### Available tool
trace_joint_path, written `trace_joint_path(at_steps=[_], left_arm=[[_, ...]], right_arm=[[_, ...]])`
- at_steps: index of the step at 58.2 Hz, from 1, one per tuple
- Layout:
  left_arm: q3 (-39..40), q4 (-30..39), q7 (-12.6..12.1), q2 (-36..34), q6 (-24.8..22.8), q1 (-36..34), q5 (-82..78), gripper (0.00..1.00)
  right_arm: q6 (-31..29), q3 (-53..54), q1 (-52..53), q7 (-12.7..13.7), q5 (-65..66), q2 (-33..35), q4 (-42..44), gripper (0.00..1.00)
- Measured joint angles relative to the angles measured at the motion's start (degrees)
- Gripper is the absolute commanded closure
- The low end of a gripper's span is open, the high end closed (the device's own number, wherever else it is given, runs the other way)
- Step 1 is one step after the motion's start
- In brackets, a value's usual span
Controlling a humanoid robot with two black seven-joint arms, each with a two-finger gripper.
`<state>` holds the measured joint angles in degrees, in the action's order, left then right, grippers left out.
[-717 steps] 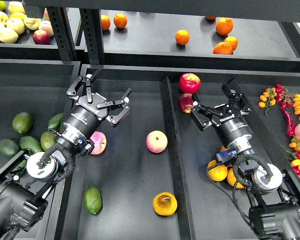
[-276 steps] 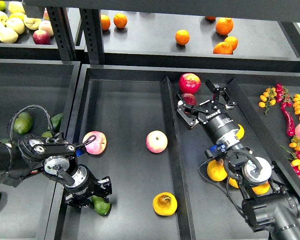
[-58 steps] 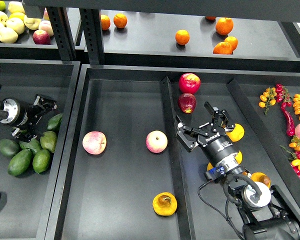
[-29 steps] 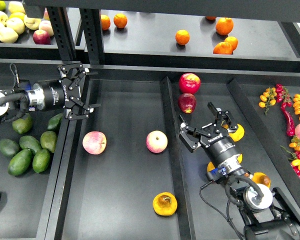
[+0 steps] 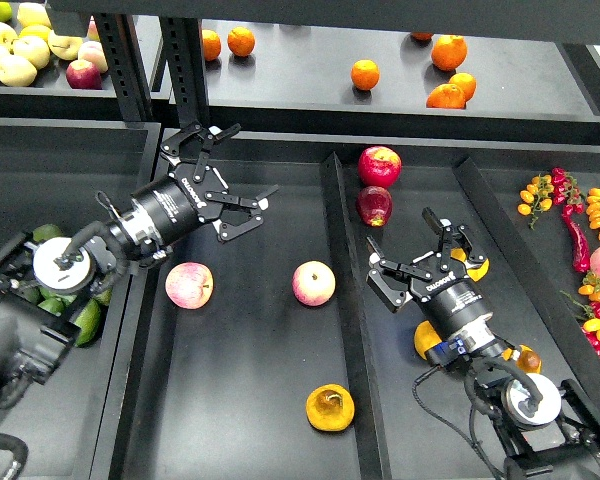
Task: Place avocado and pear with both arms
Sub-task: 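Withdraw the open left gripper back over the middle bin, then reach the right gripper to the bruised yellow pear and grasp it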
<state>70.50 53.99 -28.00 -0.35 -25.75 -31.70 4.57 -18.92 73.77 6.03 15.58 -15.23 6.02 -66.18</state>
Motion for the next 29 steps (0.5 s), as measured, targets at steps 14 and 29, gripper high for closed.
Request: trace_joint_path(at_steps=[14,29], left_arm=[[3.28,0.72,0.0,0.34,1.66,2.35,-0.41,0.01],[3.97,0.76,0.0,0.36,3.56,5.45,-0.53,0.01]], right_arm=[[-0.06,-3.25,0.04,3.78,-0.07,6.54,-1.49,0.0],[-1.52,-10.38,1.21,9.62,0.0,14.07,-2.6,0.0]])
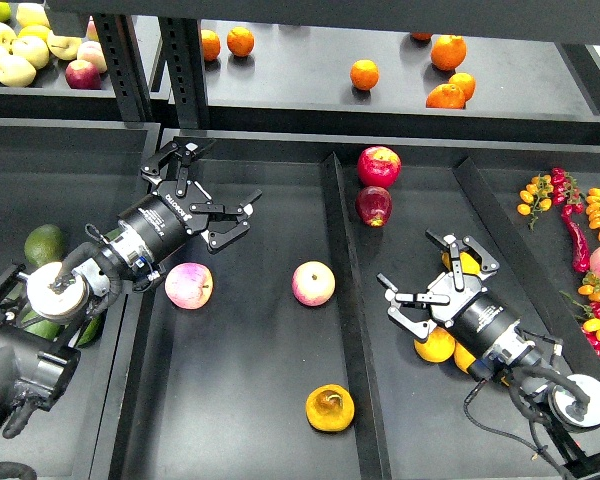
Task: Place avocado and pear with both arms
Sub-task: 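Reach the right gripper to the bruised yellow pear and grasp it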
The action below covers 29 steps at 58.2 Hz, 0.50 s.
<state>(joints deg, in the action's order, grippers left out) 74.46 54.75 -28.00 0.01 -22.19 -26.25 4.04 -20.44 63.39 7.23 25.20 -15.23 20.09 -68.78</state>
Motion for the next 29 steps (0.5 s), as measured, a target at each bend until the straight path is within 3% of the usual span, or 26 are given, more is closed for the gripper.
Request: trace_joint_path(at_steps=[9,18,29], left_arm=[[1.87,1.1,1.09,0.0,0.4,2.08,0.03,0.01],[2.31,2.58,2.12,0.0,0.52,3.35,0.04,0.01],[2.38,3.46,5.11,0.0,0.91,3.96,0.02,0.01]], right_arm=[[-3.8,-5.91,1.89,2.6,0.88,4.99,-1.03,0.0],[-7.2,-11.37,4.5,2.8,4.8,7.8,-0.87,0.0],[-7.56,-16.78,6.28,2.81,10.0,10.72,-0.7,0.01]])
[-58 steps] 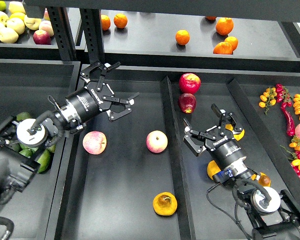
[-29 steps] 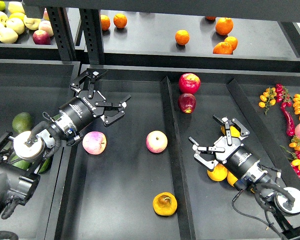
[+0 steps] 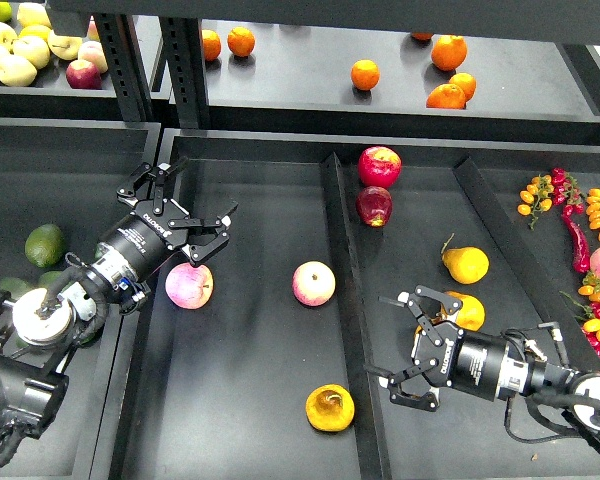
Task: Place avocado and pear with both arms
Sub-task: 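Reach the right gripper to the bruised yellow pear and grasp it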
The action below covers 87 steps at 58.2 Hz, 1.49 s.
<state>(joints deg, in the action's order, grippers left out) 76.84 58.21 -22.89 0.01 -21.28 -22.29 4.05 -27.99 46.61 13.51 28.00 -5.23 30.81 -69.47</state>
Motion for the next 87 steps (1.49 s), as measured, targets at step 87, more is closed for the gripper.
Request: trace_joint_path(at_steps=[87], left_arm=[[-0.91,3.49,0.48,-0.01,-0.23,2.0,0.17,0.01]], right_arm=[[-0.01,-12.97,7.5,0.0,12.37,-14.86,20.89,0.18]])
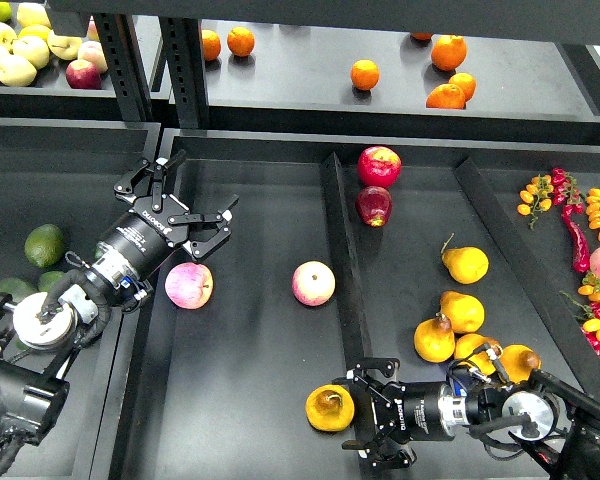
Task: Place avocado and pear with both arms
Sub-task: 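Reach the right gripper to the bruised yellow pear and grasp it, then carry the pear with the right gripper into the yellow pear bin, release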
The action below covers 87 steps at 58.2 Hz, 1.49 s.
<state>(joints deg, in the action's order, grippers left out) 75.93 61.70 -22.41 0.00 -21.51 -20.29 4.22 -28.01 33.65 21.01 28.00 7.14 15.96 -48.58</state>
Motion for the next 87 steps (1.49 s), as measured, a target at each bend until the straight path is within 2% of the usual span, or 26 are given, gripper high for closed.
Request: trace_joint_path(at_steps=[18,29,38,46,62,69,87], left_arm=[[-0.02,0.22,-0.09,0.0,-0.03,0.51,0.09,0.01],[-0.07,0.42,-0.09,0.0,-0.03,0.71,0.09,0.01],[-0.07,0.79,-0.18,0.0,-0.03,1.51,0.09,0.01],[0.0,0.99,-0.24,0.0,-0.03,1.68,0.09,0.01],[-0.03,1.4,-0.28,0.0,-0.11,2.53,0.09,0.01],[-0.07,1.47,-0.33,0.0,-0.11,2.71,0.09,0.01],[-0.09,1.91,-0.44,0.0,-0.11,3.28,0.08,0.01]], right_arm=[[0.01,0.18,0.0,0.0,0.0,-1.3,1.86,0.27],[0.01,0.36,-0.01,0.0,0.0,-2.31,2.94,0.38],[0.01,1.5,-0.23,0.0,-0.01,-2.89,3.7,0.53],[0.01,1.92,-0.27,0.0,-0.02,-3.51,4.45,0.56],[0.01,1.95,-0.28,0.0,-0.02,-3.61,4.53,0.71],[0.01,1.95,-0.34,0.0,-0.02,-3.83,4.24,0.74],[0.01,2.94,0.04,0.0,-0.22,-3.49,0.27,0.76]])
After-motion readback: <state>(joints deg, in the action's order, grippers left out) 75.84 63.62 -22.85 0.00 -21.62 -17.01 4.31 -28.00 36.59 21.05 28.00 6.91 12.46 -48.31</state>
